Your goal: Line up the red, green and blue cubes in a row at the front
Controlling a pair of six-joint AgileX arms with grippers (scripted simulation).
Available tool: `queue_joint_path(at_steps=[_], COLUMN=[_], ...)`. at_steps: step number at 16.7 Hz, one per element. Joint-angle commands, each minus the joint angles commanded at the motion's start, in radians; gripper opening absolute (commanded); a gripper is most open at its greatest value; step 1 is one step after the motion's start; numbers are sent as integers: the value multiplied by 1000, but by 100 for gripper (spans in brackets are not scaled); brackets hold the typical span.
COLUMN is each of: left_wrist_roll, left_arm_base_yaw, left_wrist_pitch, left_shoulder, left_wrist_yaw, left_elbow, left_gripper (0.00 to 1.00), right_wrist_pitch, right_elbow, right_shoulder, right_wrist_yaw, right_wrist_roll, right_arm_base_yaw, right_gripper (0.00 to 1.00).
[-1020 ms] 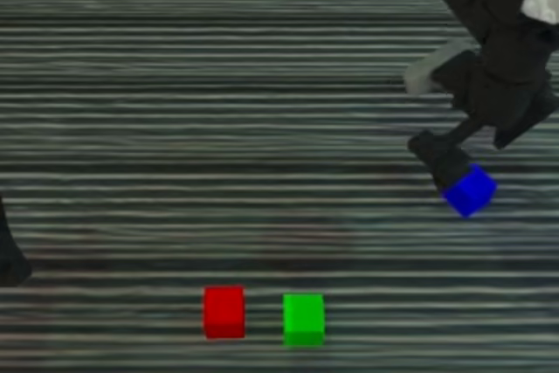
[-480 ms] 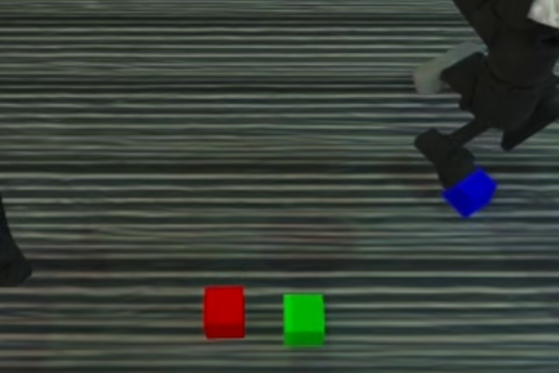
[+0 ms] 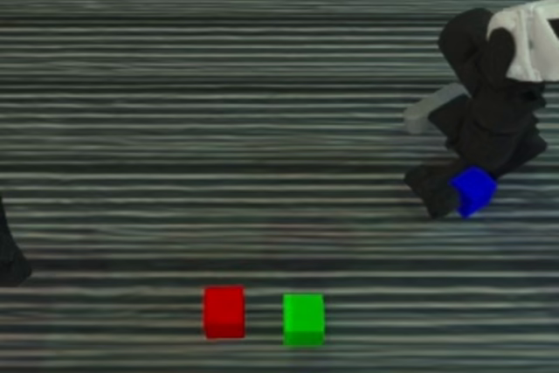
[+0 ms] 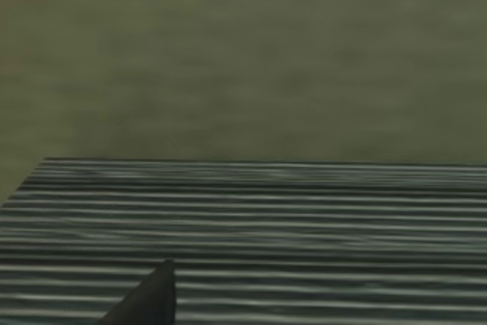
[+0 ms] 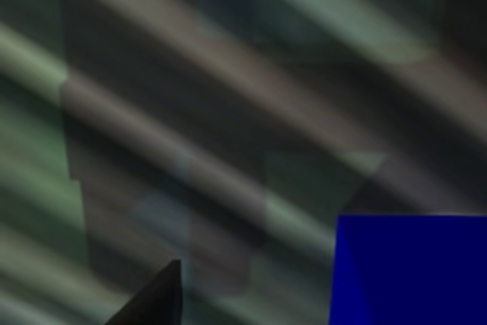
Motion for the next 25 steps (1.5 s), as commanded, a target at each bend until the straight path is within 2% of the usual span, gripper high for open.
queue_joint_path(at_steps=[4, 17, 25], left_wrist_roll=[0, 0, 0], left_arm_base_yaw=[0, 0, 0], left_wrist_pitch=[0, 0, 0], left_shoulder=[0, 0, 0], left_wrist_yaw=[0, 0, 0], left_elbow=[0, 0, 0], left_gripper=[100, 100, 100], right_wrist_pitch=[2, 2, 2], right_elbow=[-1, -1, -1], right_shoulder=[1, 1, 1], right_wrist_yaw=[0, 0, 0], right_wrist_roll=[0, 0, 0], right_arm_base_yaw=[0, 0, 0], right_gripper=[100, 2, 0])
